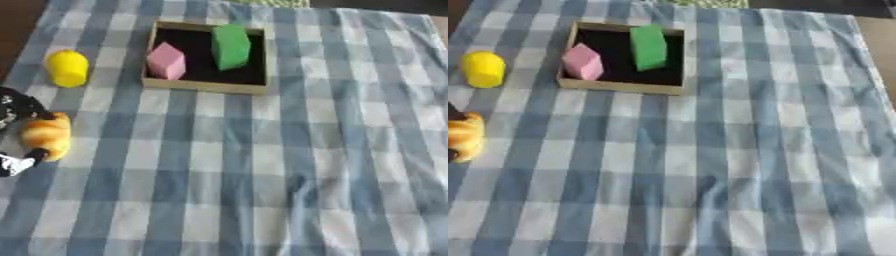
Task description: Pick up objects on the table and place them in the box.
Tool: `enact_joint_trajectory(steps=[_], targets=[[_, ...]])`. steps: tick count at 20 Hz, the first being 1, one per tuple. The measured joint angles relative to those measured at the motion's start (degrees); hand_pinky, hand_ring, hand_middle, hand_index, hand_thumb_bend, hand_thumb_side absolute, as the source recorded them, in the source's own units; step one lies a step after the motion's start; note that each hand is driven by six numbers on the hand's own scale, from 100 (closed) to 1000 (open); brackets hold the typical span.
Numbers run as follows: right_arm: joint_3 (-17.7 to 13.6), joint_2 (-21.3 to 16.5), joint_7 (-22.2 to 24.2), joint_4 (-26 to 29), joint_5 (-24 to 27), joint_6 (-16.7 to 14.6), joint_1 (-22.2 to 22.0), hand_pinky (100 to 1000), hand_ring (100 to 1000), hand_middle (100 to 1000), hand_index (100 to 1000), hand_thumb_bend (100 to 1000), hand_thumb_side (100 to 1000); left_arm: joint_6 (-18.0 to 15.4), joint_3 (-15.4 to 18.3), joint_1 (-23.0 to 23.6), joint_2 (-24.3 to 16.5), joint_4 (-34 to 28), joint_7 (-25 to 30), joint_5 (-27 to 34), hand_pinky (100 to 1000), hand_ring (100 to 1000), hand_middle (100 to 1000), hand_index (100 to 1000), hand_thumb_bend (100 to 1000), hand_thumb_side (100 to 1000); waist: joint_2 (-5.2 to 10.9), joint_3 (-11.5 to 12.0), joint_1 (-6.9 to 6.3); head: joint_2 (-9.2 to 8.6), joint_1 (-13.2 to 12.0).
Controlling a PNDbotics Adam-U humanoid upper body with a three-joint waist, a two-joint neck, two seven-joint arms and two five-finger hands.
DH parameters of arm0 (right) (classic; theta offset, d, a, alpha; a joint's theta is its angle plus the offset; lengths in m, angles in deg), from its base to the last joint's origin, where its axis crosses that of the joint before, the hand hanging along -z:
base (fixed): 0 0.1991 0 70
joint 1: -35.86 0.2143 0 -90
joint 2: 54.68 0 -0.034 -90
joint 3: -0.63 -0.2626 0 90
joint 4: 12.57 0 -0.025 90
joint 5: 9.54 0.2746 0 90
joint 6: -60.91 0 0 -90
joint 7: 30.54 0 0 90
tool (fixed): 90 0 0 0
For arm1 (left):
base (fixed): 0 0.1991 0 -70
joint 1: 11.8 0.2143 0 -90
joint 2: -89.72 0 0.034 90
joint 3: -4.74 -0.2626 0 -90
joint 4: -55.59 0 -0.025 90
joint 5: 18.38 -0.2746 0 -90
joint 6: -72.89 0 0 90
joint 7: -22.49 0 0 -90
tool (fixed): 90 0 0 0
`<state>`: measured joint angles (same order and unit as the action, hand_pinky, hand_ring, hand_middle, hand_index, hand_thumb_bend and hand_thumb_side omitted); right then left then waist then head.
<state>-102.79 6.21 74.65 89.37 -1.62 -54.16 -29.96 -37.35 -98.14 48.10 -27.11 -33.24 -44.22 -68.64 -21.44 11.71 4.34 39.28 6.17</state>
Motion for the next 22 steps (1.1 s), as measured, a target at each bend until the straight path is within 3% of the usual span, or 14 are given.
enact_joint_trajectory(steps=[9,20,21,22], targets=[[-0.3,0.5,0.4,0.0,0.3,0.3,-0.6,1000,1000,498,931,100,470,0.9,0.0,0.2,0.0,-1.9,-3.1,0.5,826,748,638,706,242,382,0.00,0.3,-0.07,-0.09,0.1],[-0.4,1.0,1.0,0.1,0.9,0.9,-1.0,1000,1000,493,932,100,470,0.7,-0.1,0.3,0.4,-4.6,-8.0,2.3,814,712,597,667,100,301,0.06,0.3,-0.37,-0.52,0.4],[-0.4,1.0,1.0,0.1,1.0,0.9,-1.1,1000,1000,492,932,100,470,0.7,-0.1,0.3,0.4,-5.2,-8.0,2.8,815,712,597,668,100,378,0.06,0.3,-0.41,-0.52,0.5],[-0.5,1.0,1.0,0.1,1.1,0.9,-1.1,1000,1000,492,932,100,470,0.6,-0.1,0.3,0.4,-5.9,-7.9,3.3,815,712,597,669,100,295,0.06,0.3,-0.48,-0.53,0.5]])
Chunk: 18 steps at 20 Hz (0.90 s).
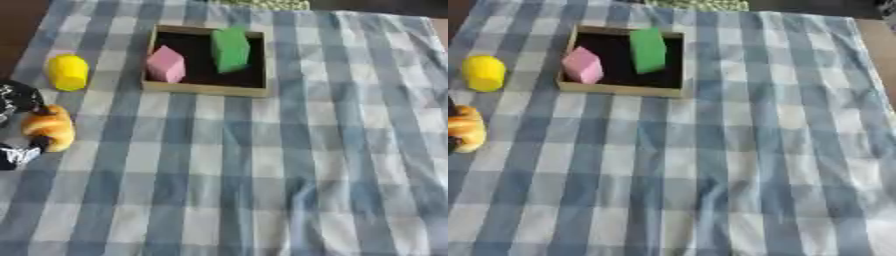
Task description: Pick up objects on the table and place them in the box.
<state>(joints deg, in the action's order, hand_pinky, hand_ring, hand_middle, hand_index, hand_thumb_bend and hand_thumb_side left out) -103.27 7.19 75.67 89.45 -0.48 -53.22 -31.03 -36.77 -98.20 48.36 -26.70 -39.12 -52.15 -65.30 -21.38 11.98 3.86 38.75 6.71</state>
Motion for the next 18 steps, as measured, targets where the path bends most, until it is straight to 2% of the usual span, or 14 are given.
enact_joint_trajectory(steps=[7,8,9,13,18], targets=[[-0.3,0.1,0.2,0.1,0.2,0.2,-0.4,1000,1000,491,931,100,470,-0.1,-0.3,-2.3,-0.3,-5.5,2.5,5.5,825,709,590,674,100,267,0.00,0.0,-0.18,-0.03,0.3],[-0.3,0.2,0.2,0.2,0.2,0.2,-0.5,1000,1000,490,931,100,470,-0.1,-0.5,-3.2,-0.3,-6.2,3.0,6.4,825,708,590,675,100,388,0.00,0.0,-0.18,-0.04,0.4],[-0.3,0.2,0.2,0.3,0.2,0.2,-0.5,1000,1000,490,931,100,470,-0.1,-0.7,-4.0,-0.4,-7.0,3.6,7.4,824,708,590,675,100,262,0.00,0.0,-0.20,-0.04,0.5],[-0.4,0.4,0.2,0.3,0.4,0.2,-0.5,1000,1000,491,931,100,470,-0.1,-1.8,-8.9,0.2,-8.9,5.7,11.1,824,706,603,677,100,249,0.00,-0.3,-0.26,-0.05,0.5],[-0.4,0.5,0.3,0.4,0.6,0.3,-0.5,1000,1000,491,931,100,470,0.2,-3.3,-16.6,5.5,-7.8,8.5,13.6,827,706,604,678,100,241,0.19,-1.0,-0.52,-0.05,0.5]])
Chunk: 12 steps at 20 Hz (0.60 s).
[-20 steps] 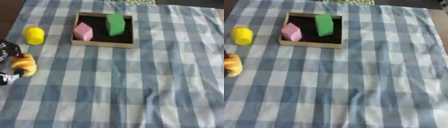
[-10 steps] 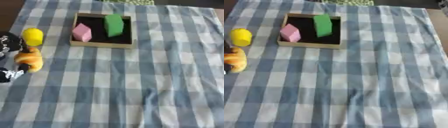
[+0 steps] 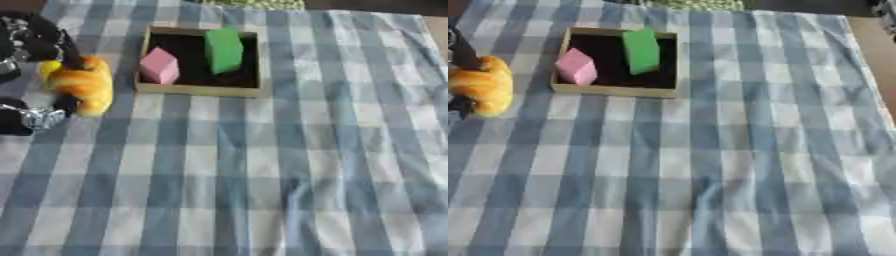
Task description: Pick up objects on the table and place them in the box.
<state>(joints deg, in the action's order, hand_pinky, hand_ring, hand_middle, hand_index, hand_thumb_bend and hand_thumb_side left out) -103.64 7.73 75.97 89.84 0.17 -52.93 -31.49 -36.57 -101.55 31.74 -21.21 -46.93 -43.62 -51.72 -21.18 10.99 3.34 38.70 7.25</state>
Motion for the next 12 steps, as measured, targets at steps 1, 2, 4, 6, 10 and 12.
enact_joint_trajectory(steps=[1,2,4,6,10,12], targets=[[0.0,0.0,0.0,0.1,0.0,0.0,0.0,1000,1000,490,931,100,470,0.1,-0.3,-1.5,1.4,1.0,0.5,0.0,826,706,604,678,100,239,0.01,-0.2,0.00,0.00,0.0],[0.0,0.0,0.1,0.1,0.0,0.0,0.0,1000,1000,490,931,100,470,0.2,-0.5,-3.0,2.7,2.1,0.9,-0.1,824,707,604,678,100,238,0.01,-0.3,0.00,0.00,0.0],[0.1,0.0,0.3,0.2,0.1,-0.1,0.0,1000,1000,489,931,100,470,0.6,-0.9,-6.0,5.5,4.8,1.5,-1.2,830,704,603,678,100,240,0.01,-0.6,0.00,-0.02,0.0],[0.1,0.1,0.5,0.2,0.1,-0.2,0.0,1000,1000,488,931,100,470,1.2,-1.2,-9.0,8.1,7.7,2.0,-2.3,832,704,602,679,100,238,0.01,-0.8,0.00,-0.26,-0.1],[0.1,0.5,0.7,0.2,0.1,-0.4,0.1,1000,1000,486,930,100,470,2.0,-1.2,-14.4,12.9,13.9,2.1,-4.6,841,704,603,681,100,243,-0.06,-1.1,0.00,-1.14,-0.1],[0.0,0.8,0.8,0.2,0.1,-0.4,0.3,1000,1000,485,930,100,470,2.1,-1.2,-15.9,15.2,17.0,1.8,-5.9,846,703,603,682,100,245,-0.14,-1.4,0.02,-1.55,-0.3]])
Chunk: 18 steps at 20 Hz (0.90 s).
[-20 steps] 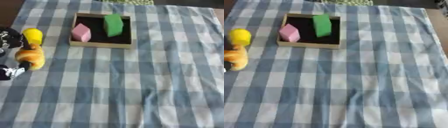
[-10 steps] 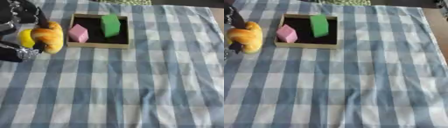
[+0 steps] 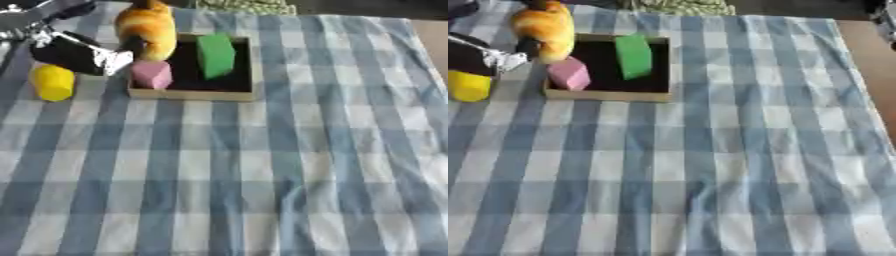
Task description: Pick up objects on the table and place them in the box.
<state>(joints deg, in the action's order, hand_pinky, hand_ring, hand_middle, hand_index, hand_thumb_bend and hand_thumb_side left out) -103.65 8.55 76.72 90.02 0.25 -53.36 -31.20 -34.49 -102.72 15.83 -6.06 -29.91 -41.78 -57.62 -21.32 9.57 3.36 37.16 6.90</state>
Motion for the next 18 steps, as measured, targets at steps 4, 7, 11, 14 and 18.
enact_joint_trajectory(steps=[4,7,11,14,18], targets=[[-0.2,0.5,0.2,0.0,0.1,-0.2,0.4,1000,1000,484,931,100,470,-0.7,1.1,-2.0,3.9,6.5,-1.2,-3.6,856,702,603,684,100,244,-1.04,-0.8,0.01,-0.91,-0.7],[-0.2,0.7,0.3,0.0,0.2,-0.3,0.7,1000,1000,484,931,100,470,-1.7,2.4,-2.9,5.8,11.3,-2.7,-6.4,862,701,602,685,100,244,-1.57,-1.0,0.33,-1.43,-1.1],[-0.3,1.1,0.2,0.1,0.4,-0.3,0.8,1000,1000,483,931,100,470,-3.7,3.8,-3.5,7.4,17.3,-5.2,-9.4,874,701,603,687,100,244,-1.98,-1.0,0.82,-1.69,-1.3],[-0.3,1.2,0.4,0.1,0.4,-0.4,1.0,1000,1000,483,931,100,470,-4.7,4.5,-3.7,8.4,20.5,-6.3,-10.7,882,699,601,688,100,244,-2.01,-1.1,1.00,-1.91,-1.4],[-0.4,1.6,0.4,0.1,0.5,-0.4,1.2,1000,1000,481,930,100,470,-5.2,5.0,-3.7,9.2,22.8,-6.7,-11.7,887,697,601,689,100,244,-2.01,-1.2,1.20,-1.91,-1.7]])
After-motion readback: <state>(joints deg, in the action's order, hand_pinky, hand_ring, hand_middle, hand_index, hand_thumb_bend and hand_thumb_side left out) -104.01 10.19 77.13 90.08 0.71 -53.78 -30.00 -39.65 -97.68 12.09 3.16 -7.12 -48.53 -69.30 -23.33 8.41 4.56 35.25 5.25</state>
